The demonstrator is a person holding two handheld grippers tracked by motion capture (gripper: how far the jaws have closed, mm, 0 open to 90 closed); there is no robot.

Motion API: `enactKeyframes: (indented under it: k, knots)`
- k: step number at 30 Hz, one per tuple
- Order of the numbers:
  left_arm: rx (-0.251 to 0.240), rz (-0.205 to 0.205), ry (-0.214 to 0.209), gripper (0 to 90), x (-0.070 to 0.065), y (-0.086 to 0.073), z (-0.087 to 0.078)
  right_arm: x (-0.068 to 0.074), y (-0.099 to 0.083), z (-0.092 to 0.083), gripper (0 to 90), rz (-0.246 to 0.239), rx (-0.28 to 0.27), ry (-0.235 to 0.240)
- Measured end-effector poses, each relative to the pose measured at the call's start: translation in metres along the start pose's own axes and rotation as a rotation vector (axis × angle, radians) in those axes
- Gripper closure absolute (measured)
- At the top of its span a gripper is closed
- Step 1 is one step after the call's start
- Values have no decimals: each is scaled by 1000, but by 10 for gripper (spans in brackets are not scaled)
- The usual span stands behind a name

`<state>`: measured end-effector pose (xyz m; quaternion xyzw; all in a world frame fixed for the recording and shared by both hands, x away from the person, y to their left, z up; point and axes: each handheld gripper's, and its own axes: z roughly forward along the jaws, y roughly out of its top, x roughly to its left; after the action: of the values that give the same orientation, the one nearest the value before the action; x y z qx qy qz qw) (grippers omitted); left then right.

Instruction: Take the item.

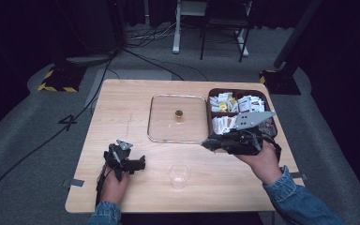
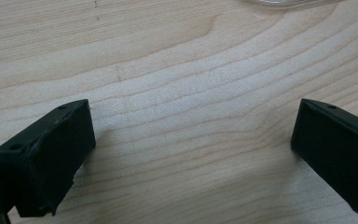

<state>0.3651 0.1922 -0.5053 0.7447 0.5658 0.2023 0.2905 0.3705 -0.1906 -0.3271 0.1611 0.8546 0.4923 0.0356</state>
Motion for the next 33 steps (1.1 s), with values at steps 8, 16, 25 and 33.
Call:
enactKeyframes:
  k: [8, 16, 25, 33]
  knots:
    - [0, 2, -4, 0, 0, 1, 1, 11, 0, 20, 763, -2, -1, 46]
    - [0, 3, -8, 0, 0, 1, 1, 19, -6, 40, 763, 7, 6, 84]
    - [0, 4, -8, 0, 0, 1, 1, 26, -13, 60, 763, 14, 20, 119]
    - [0, 5, -7, 0, 0, 1, 1, 28, -17, 74, 764, 22, 41, 143]
